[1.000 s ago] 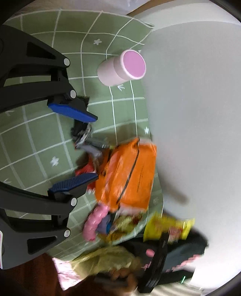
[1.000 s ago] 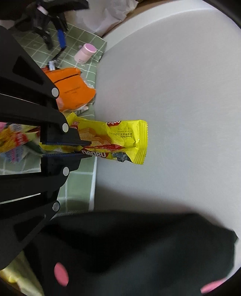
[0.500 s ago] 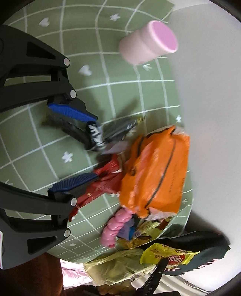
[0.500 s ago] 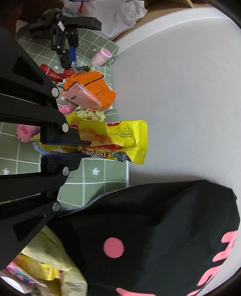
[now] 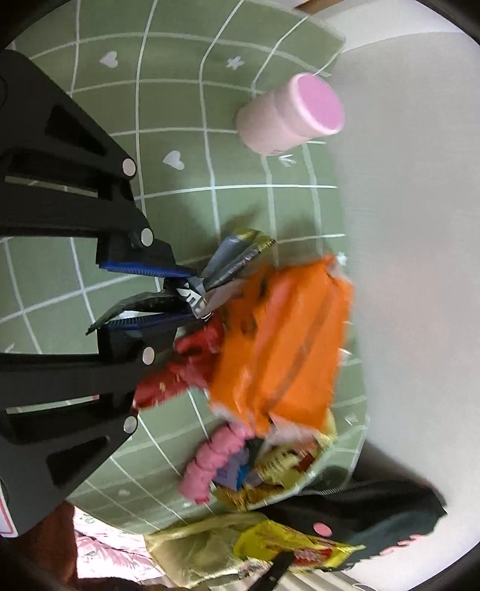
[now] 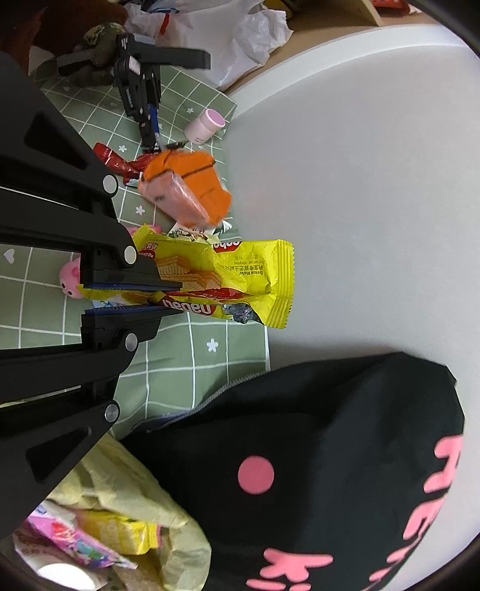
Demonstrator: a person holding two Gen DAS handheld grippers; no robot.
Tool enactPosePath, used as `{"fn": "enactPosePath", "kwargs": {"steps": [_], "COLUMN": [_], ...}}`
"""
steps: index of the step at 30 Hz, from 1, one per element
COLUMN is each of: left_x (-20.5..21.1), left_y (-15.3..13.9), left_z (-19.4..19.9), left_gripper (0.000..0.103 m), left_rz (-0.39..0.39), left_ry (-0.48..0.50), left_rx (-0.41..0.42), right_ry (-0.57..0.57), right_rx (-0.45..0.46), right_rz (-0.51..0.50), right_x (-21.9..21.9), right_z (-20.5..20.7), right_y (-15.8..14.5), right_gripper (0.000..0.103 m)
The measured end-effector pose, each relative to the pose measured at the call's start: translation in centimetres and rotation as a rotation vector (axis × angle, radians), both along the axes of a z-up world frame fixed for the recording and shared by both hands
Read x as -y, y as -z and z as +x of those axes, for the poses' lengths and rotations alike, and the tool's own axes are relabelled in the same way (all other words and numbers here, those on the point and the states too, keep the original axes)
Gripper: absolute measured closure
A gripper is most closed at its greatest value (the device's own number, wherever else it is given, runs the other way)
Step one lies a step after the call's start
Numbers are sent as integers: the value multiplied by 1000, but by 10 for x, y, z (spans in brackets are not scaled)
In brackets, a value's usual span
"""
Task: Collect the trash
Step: 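Close the left tool on the black-and-silver wrapper while the right tool holds the nabati pack, then carry both items over the bin and open both tools to drop them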
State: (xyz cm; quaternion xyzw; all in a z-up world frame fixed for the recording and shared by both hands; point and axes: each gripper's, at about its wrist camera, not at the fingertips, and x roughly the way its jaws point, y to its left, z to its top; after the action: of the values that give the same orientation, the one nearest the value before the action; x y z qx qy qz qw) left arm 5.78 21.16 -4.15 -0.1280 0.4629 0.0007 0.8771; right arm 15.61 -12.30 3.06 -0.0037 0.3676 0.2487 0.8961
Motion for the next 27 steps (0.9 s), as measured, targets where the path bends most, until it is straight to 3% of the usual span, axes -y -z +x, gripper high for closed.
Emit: {"fn": "enactPosePath", "kwargs": {"steps": [6,14,22,27], "left_x": [22,79,130,170], "left_y": [-67,-144,-182,-194], "left_z": [-5,16,39,60], "left_gripper": [86,86,86,86], "left_rz": [35,66,-75,-175], "left_ry": [34,218,394,516], "left_rx": [166,365,495,504], "right_ry": [49,142,266,367], "right_rx": [42,171,271,334], "right_rz": [10,6,-11,-62], "right_x": [17,51,105,144], "right_z": [-9,-29,-53,-72], "right_y": [-12,-51,-85,-106], "right_gripper": [95,95,95,95]}}
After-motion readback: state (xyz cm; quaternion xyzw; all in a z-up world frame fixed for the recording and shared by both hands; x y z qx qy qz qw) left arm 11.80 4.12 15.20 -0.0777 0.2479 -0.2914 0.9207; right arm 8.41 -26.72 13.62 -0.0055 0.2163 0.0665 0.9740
